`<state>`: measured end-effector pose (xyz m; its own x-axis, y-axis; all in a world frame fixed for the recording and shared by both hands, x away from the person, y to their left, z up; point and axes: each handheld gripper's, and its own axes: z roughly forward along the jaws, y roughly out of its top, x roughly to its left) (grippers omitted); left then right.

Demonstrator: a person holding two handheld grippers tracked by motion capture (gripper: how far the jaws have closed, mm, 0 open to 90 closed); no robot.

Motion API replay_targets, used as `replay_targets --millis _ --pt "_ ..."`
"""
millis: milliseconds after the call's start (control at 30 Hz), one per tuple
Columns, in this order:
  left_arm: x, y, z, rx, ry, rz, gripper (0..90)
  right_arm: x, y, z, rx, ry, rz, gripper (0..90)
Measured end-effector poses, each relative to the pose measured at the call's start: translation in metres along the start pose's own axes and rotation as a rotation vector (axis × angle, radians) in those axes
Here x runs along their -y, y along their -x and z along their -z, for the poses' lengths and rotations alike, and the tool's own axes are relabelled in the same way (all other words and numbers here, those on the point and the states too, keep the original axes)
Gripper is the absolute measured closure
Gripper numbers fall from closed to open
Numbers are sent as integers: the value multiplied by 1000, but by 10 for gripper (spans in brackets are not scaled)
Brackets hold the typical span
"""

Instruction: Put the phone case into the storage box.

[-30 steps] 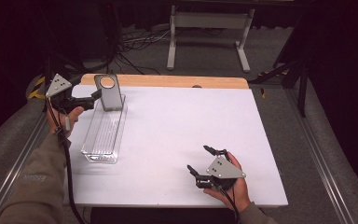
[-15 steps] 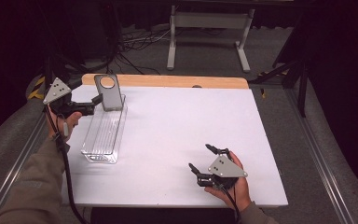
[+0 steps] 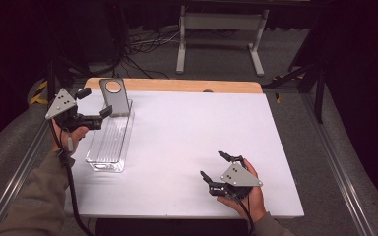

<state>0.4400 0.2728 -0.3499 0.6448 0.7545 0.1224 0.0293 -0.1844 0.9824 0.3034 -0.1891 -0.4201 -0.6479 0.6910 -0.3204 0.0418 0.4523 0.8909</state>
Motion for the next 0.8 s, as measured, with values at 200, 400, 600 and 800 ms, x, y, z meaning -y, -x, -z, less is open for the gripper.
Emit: replay_targets --millis 200,400,600,800 --pt "-1 12 6 22 11 -12 39 -1 0 1 3 3 0 202" --pt "-4 24 11 30 19 -40 48 -1 0 1 9 2 12 201" --pt "0 36 15 64 18 -50 48 -1 -1 1 6 1 9 201" --pt "2 44 16 88 18 -61 48 -1 0 2 8 6 4 201"
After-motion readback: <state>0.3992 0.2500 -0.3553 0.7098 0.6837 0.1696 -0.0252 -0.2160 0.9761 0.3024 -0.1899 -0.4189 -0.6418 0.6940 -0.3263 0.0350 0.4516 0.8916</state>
